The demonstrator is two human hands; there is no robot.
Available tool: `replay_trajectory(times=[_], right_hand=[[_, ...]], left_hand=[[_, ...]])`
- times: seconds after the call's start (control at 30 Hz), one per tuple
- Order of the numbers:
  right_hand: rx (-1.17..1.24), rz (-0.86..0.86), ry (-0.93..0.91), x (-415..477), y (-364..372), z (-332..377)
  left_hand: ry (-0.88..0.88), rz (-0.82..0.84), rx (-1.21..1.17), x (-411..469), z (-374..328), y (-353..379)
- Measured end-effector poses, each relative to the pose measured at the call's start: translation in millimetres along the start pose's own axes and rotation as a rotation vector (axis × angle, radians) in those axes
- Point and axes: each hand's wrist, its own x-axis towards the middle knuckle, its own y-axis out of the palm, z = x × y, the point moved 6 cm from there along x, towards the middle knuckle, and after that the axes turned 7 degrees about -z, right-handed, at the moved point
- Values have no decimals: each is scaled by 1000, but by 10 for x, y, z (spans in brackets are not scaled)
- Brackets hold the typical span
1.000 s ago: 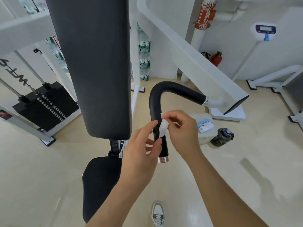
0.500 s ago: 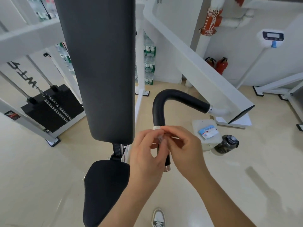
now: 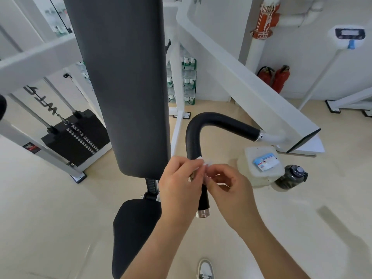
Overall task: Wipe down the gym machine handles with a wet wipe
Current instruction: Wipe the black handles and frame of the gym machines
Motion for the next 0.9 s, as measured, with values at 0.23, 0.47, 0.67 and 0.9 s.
replay_trajectory(times=[0.23, 0.47, 0.67, 0.9], right_hand=[[-125, 23, -135, 124, 71, 156], [-235, -47, -284, 107, 92, 239], [-232, -50, -279, 164, 115, 249], [-216, -99, -249, 160, 109, 207]], left_hand=[[-176, -52, -55, 276, -38, 101], [-216, 29, -68, 311, 49, -1], [-270, 43, -78, 269, 40, 25], [-185, 87, 40, 471, -36, 115]])
